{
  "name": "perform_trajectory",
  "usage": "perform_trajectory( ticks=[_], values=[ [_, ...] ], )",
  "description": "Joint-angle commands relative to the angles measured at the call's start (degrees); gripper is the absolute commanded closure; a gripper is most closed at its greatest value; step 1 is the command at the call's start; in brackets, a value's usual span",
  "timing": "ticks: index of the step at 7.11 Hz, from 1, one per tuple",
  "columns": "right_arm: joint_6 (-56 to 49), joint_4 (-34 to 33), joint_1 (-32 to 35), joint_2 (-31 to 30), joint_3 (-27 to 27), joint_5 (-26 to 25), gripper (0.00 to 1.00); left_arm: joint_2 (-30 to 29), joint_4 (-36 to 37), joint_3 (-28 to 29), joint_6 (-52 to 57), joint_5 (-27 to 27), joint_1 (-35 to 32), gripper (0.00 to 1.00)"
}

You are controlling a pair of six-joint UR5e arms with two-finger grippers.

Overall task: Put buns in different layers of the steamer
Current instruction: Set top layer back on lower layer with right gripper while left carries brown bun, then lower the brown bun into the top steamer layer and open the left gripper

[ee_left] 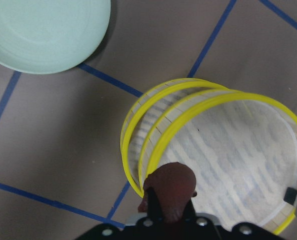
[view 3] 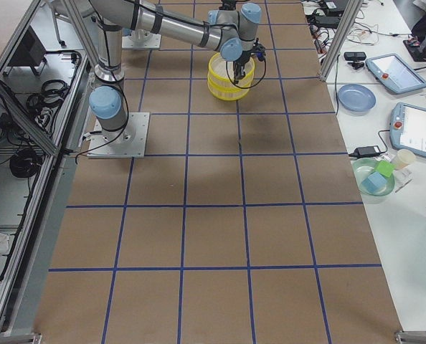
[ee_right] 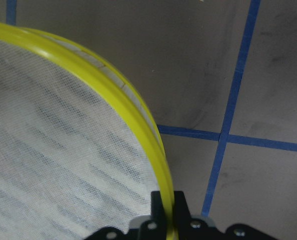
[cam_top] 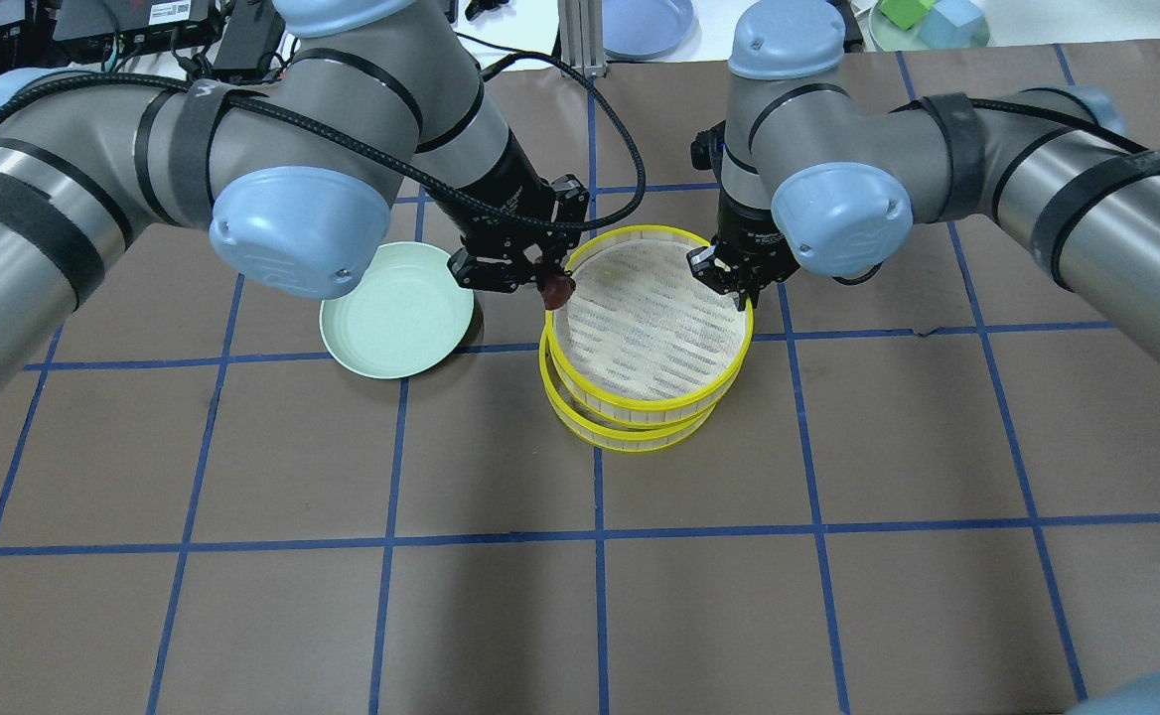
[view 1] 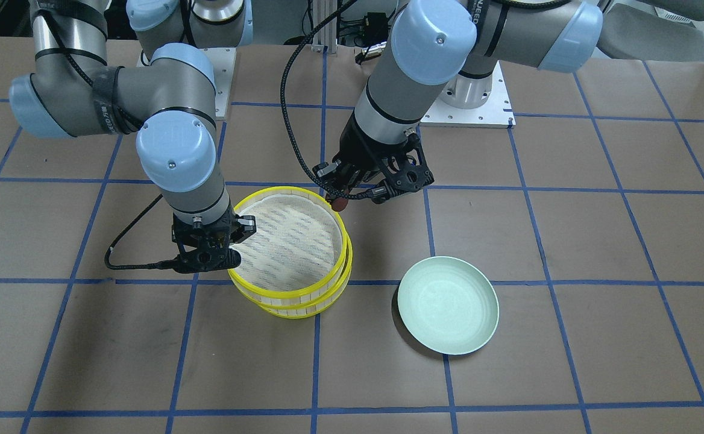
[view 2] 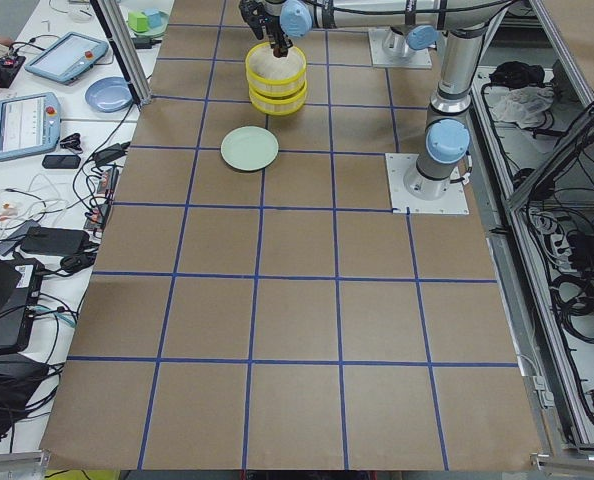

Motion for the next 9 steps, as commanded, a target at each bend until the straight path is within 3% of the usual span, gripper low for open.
perform_trajectory(
  ticks=[1, 3, 4, 5, 6, 7, 8, 9],
  values=[
    [0.1, -3.8, 0.1, 0.2, 2.2, 0.1, 1.00, -4.0, 5.0, -0.2, 0.4, -0.9, -0.1, 1.00],
    [0.3, -3.9, 1.1, 0.2, 2.2, 0.7, 1.00, -7.0, 8.0, -0.6, 0.0, -1.1, -0.3, 0.95],
    [0.2, -4.0, 1.7, 0.2, 2.1, 0.3, 1.00, -7.1, 8.1, -1.0, -0.1, -1.1, -0.4, 0.59],
    [0.2, -3.9, 1.8, 0.2, 2.1, 0.0, 1.00, -7.0, 8.2, -1.0, -0.5, -1.1, -0.6, 0.01],
    [0.1, -3.9, 1.8, 0.4, 2.1, -0.3, 1.00, -6.4, 8.0, -1.0, -0.8, -1.2, -0.6, 0.00],
    [-0.4, -3.8, 1.8, 0.4, 2.1, -0.4, 0.33, -6.1, 8.0, -1.0, -0.9, -1.1, -0.6, 0.00],
    [-0.8, -3.4, 1.8, 0.0, 1.8, -0.3, 0.00, -5.5, 7.8, -0.9, -0.4, -0.8, -0.5, 0.00],
    [-1.3, -3.5, 1.5, -0.8, 1.0, -0.5, 0.00, -5.4, 7.8, -0.9, -0.6, -1.0, -0.5, 0.00]
  ],
)
